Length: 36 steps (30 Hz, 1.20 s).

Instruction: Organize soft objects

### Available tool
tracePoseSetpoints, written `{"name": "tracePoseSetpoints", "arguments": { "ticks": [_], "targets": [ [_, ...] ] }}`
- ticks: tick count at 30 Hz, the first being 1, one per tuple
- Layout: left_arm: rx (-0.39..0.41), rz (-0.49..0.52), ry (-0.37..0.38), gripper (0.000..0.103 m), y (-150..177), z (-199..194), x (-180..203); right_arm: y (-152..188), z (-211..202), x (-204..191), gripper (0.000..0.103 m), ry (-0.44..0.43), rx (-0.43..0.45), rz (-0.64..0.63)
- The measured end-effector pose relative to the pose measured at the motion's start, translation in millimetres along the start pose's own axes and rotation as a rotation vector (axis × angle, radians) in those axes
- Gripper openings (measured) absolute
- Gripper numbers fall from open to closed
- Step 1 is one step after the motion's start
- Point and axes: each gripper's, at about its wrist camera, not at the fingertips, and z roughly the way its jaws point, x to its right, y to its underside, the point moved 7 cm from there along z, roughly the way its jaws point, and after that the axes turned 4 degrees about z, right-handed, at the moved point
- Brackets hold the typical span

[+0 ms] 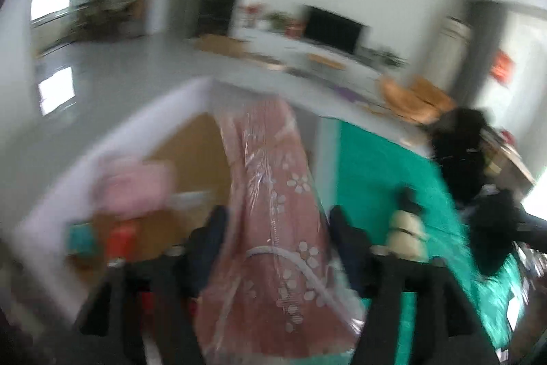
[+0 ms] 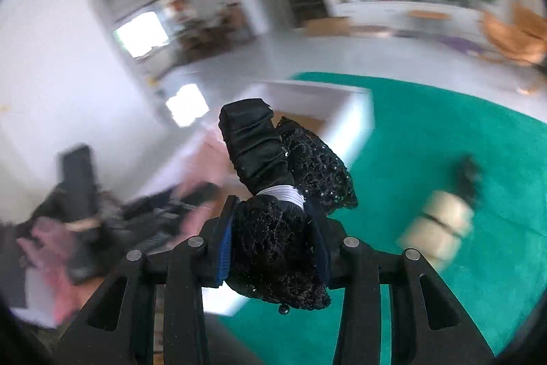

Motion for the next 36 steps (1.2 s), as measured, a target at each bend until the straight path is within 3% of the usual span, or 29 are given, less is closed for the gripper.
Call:
{"name": "tracePoseSetpoints", "arguments": {
  "ticks": [2, 4, 6, 9, 11, 13, 17, 19, 20, 22, 25, 28, 36],
  "targets": [
    [-0.029, -0.082, -0.129, 0.086, 8.7, 4.9, -51.4, -1.5, 28.0, -33.4, 0.074, -0.103, -0.024, -0.015],
    [-0.057, -0.122, -0.245, 0.088, 18.1, 9.4, -88.3, 2.9, 50.9, -47.9, 0.075, -0.140, -0.062, -0.015],
    [-0.087, -0.130, -0.309, 0.088, 28.6, 13.6, -107.5, 7.0, 62.4, -47.1, 0.075, -0.133, -0.080, 0.000],
    [-0.101, -0.124, -0.318, 0.088, 33.3, 13.9, -111.0, 10.8, 54.3, -21.8, 0.075, -0.097, -0.044, 0.015],
    [-0.064, -0.107, -0.289, 0.088, 31.7, 8.2, -97.8, 17.2, 37.0, 12.6, 0.075, 0.013, 0.002, -0.015],
    [-0.036, -0.063, -0.230, 0.088, 24.1, 12.1, -60.7, 27.0, 24.1, 50.3, 0.075, 0.130, 0.031, -0.035],
    [-0.010, 0.060, -0.047, 0.088, 21.9, 11.6, 30.8, 77.6, 1.2, 162.4, 0.075, 0.408, 0.028, 0.025],
    [-0.028, 0.129, 0.068, 0.091, 32.1, 11.5, 83.7, 108.1, -13.0, 222.2, 0.075, 0.546, 0.006, 0.096],
    [-0.055, 0.178, 0.137, 0.094, 43.6, 15.4, 115.1, 120.5, -20.3, 242.5, 0.075, 0.586, 0.001, 0.130],
    [-0.103, 0.253, 0.206, 0.099, 66.1, 27.0, 158.4, 143.8, -37.6, 279.6, 0.075, 0.651, -0.002, 0.208],
    [-0.147, 0.359, 0.244, 0.099, 101.4, 57.4, 205.5, 170.9, -67.1, 325.0, 0.075, 0.774, 0.016, 0.287],
    [-0.203, 0.448, 0.221, 0.099, 132.5, 98.6, 237.0, 179.3, -78.9, 348.9, 0.075, 0.850, 0.009, 0.314],
    [-0.260, 0.478, 0.170, 0.099, 157.3, 156.2, 255.4, 172.8, -75.5, 359.7, 0.075, 0.875, 0.033, 0.330]
  ]
}}
